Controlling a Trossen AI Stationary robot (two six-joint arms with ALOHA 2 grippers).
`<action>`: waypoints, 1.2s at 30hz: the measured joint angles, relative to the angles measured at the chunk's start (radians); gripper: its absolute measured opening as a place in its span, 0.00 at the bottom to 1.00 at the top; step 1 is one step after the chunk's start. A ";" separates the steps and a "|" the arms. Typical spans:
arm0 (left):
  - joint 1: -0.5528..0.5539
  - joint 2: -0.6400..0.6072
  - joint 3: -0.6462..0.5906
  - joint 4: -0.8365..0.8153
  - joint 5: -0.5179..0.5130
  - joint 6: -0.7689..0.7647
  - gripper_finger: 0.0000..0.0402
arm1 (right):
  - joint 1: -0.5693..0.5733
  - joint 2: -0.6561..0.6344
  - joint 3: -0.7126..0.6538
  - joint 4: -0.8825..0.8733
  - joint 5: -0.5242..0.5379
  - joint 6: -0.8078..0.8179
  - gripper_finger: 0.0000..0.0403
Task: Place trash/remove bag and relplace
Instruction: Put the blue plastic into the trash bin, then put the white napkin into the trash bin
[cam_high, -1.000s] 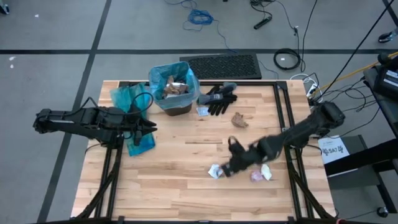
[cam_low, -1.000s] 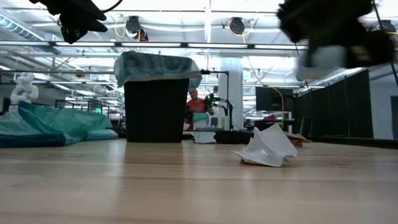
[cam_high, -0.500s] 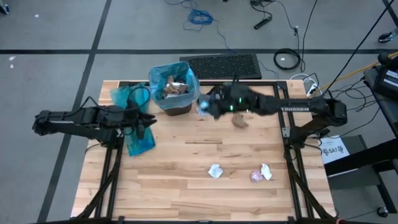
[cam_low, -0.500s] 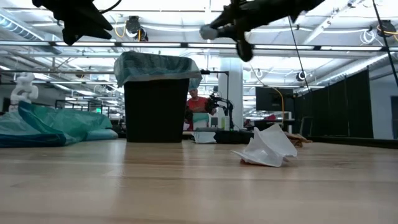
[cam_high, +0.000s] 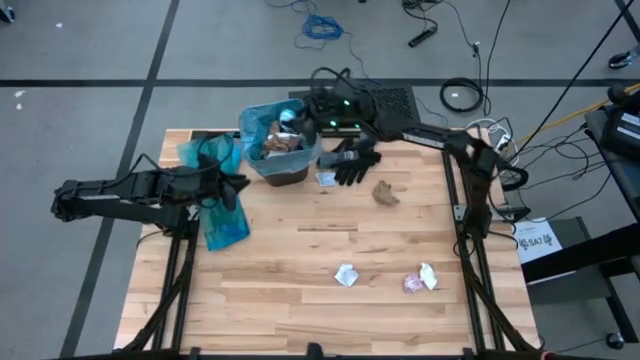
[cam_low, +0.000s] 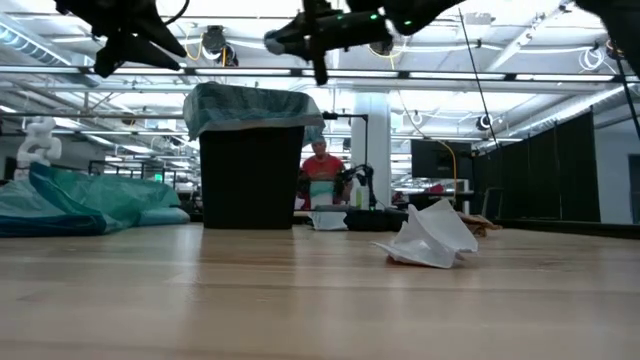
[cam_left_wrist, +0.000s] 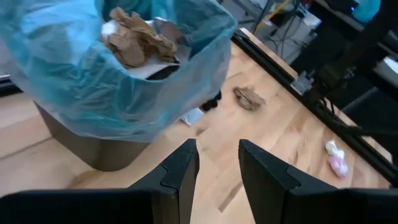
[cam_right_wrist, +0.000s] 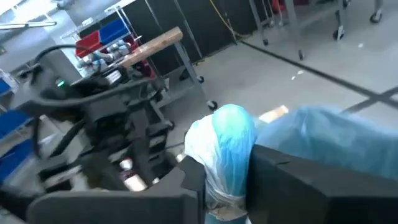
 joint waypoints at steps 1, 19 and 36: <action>0.000 0.000 0.000 0.000 -0.005 -0.001 0.30 | -0.002 0.025 0.035 -0.014 0.000 -0.008 0.18; -0.001 0.020 0.000 0.003 -0.041 -0.053 0.30 | -0.034 0.169 0.290 -0.325 0.005 -0.281 0.62; -0.001 0.028 0.000 0.014 -0.045 -0.043 0.30 | -0.018 0.155 0.290 -0.429 0.032 -0.335 0.61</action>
